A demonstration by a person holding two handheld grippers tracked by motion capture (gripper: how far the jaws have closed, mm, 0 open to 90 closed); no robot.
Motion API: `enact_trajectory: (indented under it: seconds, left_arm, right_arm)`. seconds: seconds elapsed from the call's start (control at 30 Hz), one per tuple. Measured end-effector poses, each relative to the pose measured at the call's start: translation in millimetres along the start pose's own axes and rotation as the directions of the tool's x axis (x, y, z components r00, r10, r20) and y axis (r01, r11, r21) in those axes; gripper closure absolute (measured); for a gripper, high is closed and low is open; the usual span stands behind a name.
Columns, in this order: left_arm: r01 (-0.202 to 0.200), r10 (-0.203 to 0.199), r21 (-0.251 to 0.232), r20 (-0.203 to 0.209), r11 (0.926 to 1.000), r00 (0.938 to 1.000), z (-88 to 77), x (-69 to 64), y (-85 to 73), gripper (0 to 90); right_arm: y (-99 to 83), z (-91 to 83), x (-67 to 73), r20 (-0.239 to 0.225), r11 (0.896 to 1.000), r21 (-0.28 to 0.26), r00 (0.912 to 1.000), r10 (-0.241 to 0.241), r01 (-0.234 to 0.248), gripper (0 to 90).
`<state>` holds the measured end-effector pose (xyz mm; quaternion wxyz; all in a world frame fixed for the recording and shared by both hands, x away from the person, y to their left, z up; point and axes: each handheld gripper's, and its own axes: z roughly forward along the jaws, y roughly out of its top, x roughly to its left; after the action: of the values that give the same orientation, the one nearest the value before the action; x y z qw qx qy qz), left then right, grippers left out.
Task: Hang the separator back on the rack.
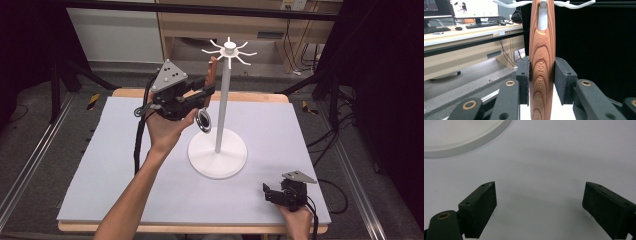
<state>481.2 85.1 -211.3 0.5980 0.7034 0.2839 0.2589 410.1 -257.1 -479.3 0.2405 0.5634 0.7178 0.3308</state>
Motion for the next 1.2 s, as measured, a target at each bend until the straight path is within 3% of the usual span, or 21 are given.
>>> enact_trajectory:
  seconds: [0.43,0.7,1.07,1.1,1.13,1.2]
  left_arm:
    - [-0.005,0.005,-0.011,0.004,0.9999,1.0,3.2,0.4,-1.7,66.7]
    - [-0.016,0.016,-0.005,0.008,0.9999,0.9998,-8.5,0.3,-8.7,55.0]
    - [-0.004,0.004,0.046,-0.005,0.9989,1.0,-40.6,16.0,-42.8,45.8]
    - [-0.026,0.027,0.042,-0.018,0.9988,0.9995,-42.8,19.3,-46.6,45.1]
    - [-0.001,0.002,0.062,-0.01,0.9981,0.9999,-46.0,19.2,-51.7,44.7]
    - [0.001,0.001,0.077,-0.019,0.997,0.9998,-50.7,22.1,-61.2,43.9]
  right_arm:
    - [0.0,0.1,0.3,-0.002,1.0,-0.001,1.0,0.0,0.0,12.6]
    - [0.1,0.1,0.3,0.001,1.0,-0.001,1.0,-0.004,0.004,12.6]
    - [-0.2,-0.1,-0.2,0.008,1.0,0.002,1.0,0.005,-0.005,12.6]
    - [-0.3,-0.2,-0.3,0.008,1.0,0.002,1.0,0.006,-0.006,12.6]
    - [-0.4,-0.3,-0.2,0.008,1.0,0.002,0.9999,0.01,-0.01,12.6]
    - [-0.4,-0.4,-0.4,0.009,1.0,0.002,0.9999,0.011,-0.011,12.6]
